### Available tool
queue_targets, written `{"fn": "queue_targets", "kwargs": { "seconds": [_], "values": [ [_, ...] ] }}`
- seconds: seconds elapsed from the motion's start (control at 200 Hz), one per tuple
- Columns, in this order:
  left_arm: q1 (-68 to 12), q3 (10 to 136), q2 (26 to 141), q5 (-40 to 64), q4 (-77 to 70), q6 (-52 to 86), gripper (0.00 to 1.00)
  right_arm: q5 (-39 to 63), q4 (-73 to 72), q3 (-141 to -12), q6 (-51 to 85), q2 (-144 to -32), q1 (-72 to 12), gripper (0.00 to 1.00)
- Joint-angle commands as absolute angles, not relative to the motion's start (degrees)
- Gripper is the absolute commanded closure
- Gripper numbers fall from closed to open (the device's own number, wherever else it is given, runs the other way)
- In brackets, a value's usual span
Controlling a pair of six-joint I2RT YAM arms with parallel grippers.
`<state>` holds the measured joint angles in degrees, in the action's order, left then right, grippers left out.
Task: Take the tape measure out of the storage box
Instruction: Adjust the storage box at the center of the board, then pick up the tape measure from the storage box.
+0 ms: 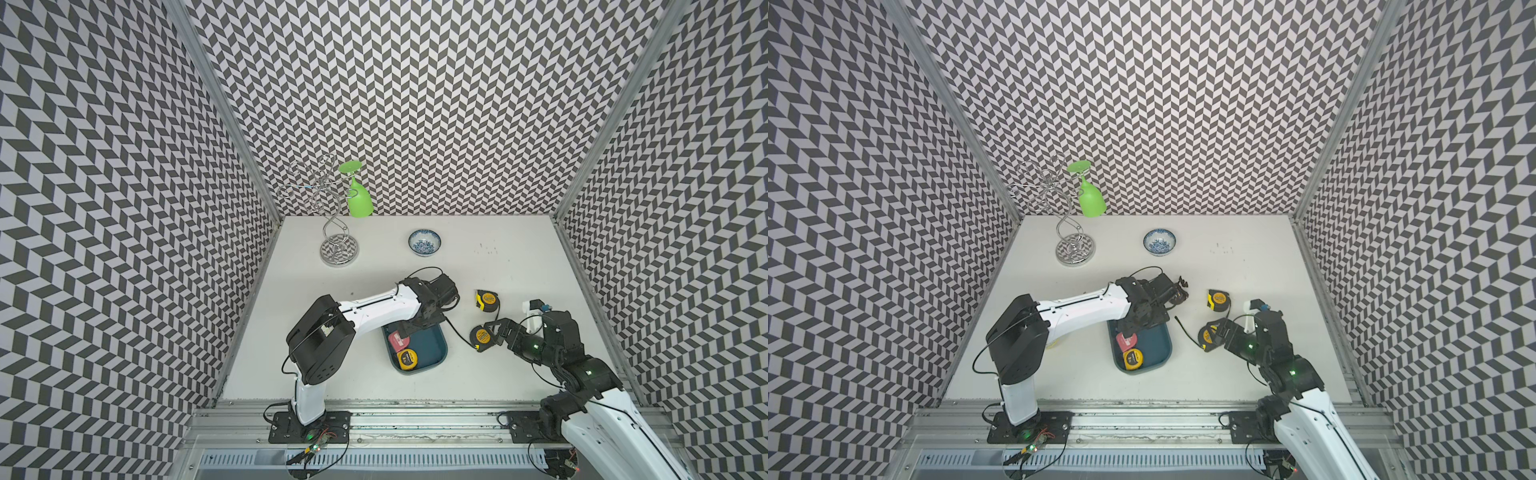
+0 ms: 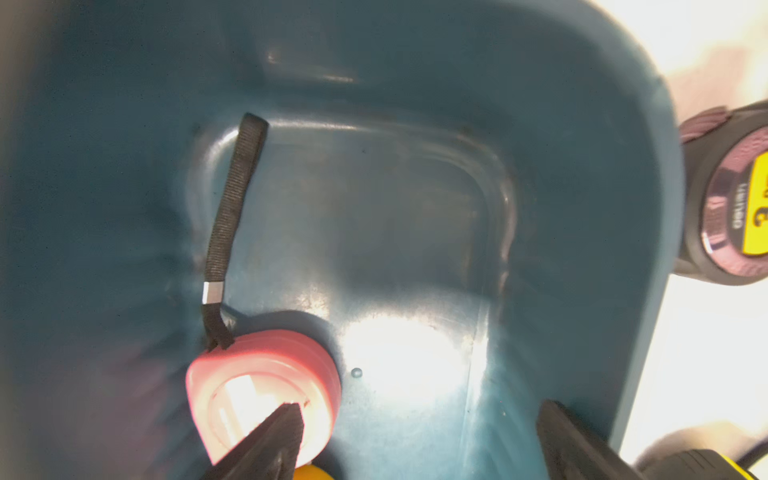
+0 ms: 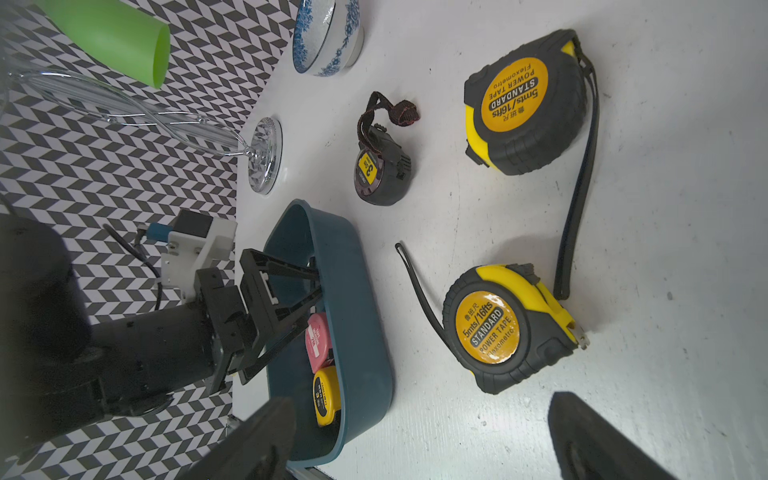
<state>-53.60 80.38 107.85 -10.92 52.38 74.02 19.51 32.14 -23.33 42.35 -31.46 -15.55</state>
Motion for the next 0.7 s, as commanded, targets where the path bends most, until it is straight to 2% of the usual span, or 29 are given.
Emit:
{"fn": "queue_targets", "kwargs": {
  "seconds": [0.0,0.285,0.696],
  "values": [
    [-54.1,80.4,104.8,-11.0,56.4,74.0,0.05,19.3,31.2,-25.1,41.3,-30.7,-15.2,0.0],
    [-54.4,72.6,101.9,-8.3,57.5,74.5,0.04,20.0,30.5,-24.5,41.7,-30.5,-15.2,0.0],
    [-54.8,69.3,102.7,-8.6,55.4,76.3,0.03,19.9,30.6,-24.4,41.3,-30.8,-15.3,0.0]
  ]
}}
